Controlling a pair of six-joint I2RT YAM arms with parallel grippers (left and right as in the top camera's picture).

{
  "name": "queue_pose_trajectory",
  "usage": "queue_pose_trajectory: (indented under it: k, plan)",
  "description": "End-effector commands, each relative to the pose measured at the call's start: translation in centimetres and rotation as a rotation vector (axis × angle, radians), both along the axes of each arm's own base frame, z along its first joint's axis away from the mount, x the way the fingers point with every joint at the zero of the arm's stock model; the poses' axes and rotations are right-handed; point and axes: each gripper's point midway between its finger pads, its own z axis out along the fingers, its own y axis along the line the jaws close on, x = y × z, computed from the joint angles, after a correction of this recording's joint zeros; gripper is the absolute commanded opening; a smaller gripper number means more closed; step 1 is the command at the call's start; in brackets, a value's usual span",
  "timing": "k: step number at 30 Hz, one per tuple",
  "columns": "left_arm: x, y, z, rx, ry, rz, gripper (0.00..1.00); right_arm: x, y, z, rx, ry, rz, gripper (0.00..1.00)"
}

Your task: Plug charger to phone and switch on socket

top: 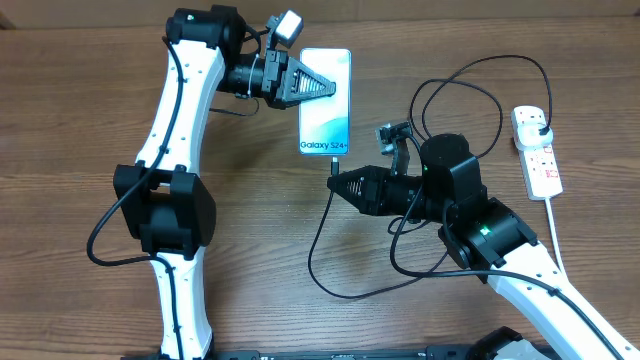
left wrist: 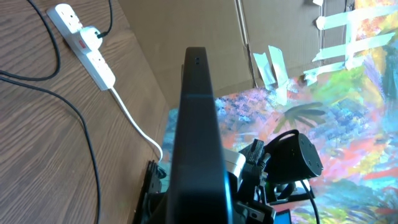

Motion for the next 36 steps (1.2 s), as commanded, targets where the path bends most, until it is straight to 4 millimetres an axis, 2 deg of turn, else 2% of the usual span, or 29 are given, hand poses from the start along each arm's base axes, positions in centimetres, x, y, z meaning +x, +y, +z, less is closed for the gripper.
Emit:
queue_pose_trajectory:
  k: [1, 12, 20, 36]
  plan:
    - [-0.1, 0.0, 1.6, -0.062, 0.0, 0.006, 0.04, 0.0, 0.0, 0.0, -0.014, -0.029, 0.008, 0.04]
    - [-0.6, -0.7, 1.4, -0.047, 0.009, -0.013, 0.05, 0.1, -0.1, -0.3, -0.039, -0.056, 0.011, 0.04]
    - [-0.6, -0.8, 1.1, -0.025, 0.055, -0.014, 0.05, -0.5, 0.8, -0.2, -0.051, -0.094, 0.038, 0.04]
    - [-0.7, -0.8, 0.5, 0.017, 0.064, -0.016, 0.05, -0.2, 1.2, 0.7, -0.036, -0.149, 0.041, 0.04]
